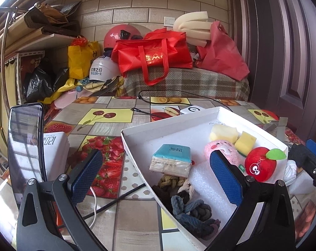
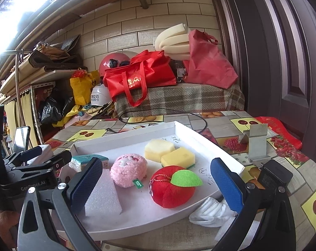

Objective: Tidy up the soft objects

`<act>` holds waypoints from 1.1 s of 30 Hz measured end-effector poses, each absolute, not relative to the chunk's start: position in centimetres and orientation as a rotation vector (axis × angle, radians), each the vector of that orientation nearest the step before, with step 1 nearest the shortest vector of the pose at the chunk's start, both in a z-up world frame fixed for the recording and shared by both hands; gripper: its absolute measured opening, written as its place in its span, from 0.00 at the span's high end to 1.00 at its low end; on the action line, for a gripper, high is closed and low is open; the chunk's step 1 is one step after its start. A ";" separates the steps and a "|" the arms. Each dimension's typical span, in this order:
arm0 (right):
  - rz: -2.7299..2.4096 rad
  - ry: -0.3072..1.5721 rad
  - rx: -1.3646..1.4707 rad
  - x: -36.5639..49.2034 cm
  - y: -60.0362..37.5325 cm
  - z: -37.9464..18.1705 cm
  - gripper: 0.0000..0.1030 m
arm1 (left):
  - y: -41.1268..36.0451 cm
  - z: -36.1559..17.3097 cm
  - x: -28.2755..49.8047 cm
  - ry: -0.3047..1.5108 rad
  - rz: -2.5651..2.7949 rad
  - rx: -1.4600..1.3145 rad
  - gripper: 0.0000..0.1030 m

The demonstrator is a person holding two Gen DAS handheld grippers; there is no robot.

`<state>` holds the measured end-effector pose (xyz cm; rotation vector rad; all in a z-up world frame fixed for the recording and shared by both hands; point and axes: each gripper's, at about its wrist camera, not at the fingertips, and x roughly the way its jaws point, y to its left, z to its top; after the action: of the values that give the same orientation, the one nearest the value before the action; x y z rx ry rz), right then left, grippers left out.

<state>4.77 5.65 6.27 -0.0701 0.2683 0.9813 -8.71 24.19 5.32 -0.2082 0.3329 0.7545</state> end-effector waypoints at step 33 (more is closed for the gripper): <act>0.656 0.394 0.312 12.4 -11.1 4.8 0.00 | 19.7 6.0 -11.2 0.253 0.597 -0.151 0.00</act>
<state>12.36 -11.08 4.83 0.3118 0.3945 0.6560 -11.17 19.71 5.95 -0.1512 0.2532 0.5971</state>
